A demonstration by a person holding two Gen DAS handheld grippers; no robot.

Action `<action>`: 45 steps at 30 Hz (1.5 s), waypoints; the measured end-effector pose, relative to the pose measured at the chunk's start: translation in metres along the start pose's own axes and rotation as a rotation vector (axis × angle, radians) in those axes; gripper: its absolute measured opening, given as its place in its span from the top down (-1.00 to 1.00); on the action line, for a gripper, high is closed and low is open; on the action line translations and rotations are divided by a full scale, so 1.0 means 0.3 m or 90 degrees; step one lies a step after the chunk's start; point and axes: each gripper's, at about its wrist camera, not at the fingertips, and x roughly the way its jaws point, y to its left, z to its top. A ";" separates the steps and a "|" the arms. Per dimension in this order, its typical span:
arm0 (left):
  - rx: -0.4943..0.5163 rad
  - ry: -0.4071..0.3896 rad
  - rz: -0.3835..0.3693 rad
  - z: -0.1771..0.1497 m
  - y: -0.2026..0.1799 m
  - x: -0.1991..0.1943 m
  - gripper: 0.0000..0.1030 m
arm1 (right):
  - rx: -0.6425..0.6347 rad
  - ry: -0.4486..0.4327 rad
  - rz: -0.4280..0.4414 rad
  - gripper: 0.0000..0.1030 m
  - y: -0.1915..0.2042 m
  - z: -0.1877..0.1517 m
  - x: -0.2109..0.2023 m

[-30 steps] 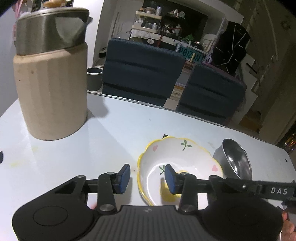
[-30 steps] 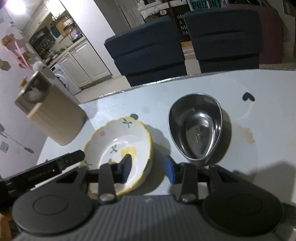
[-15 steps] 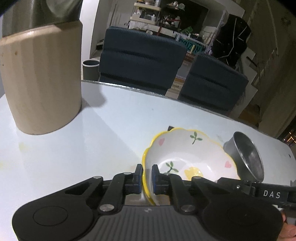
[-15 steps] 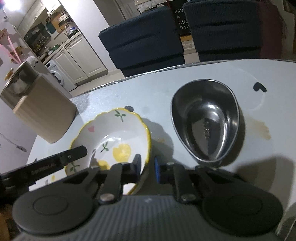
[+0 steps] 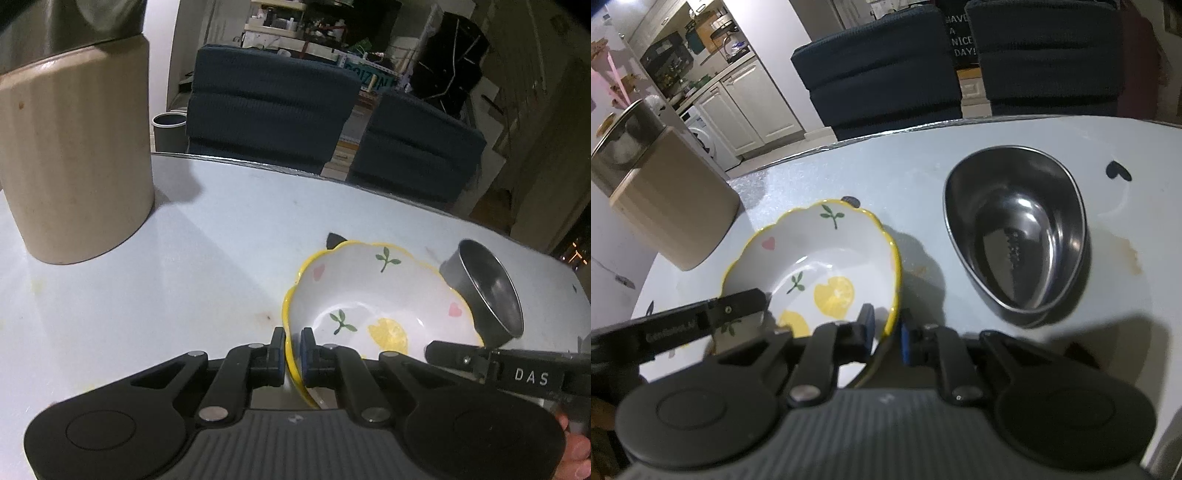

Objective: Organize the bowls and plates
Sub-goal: 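Lift the floral bowl with both grippers and carry it toward the cream bowl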

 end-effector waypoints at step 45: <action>0.072 -0.120 -0.097 -0.368 -0.458 -0.702 0.86 | 0.019 -0.108 0.059 0.79 -0.220 -0.357 -0.740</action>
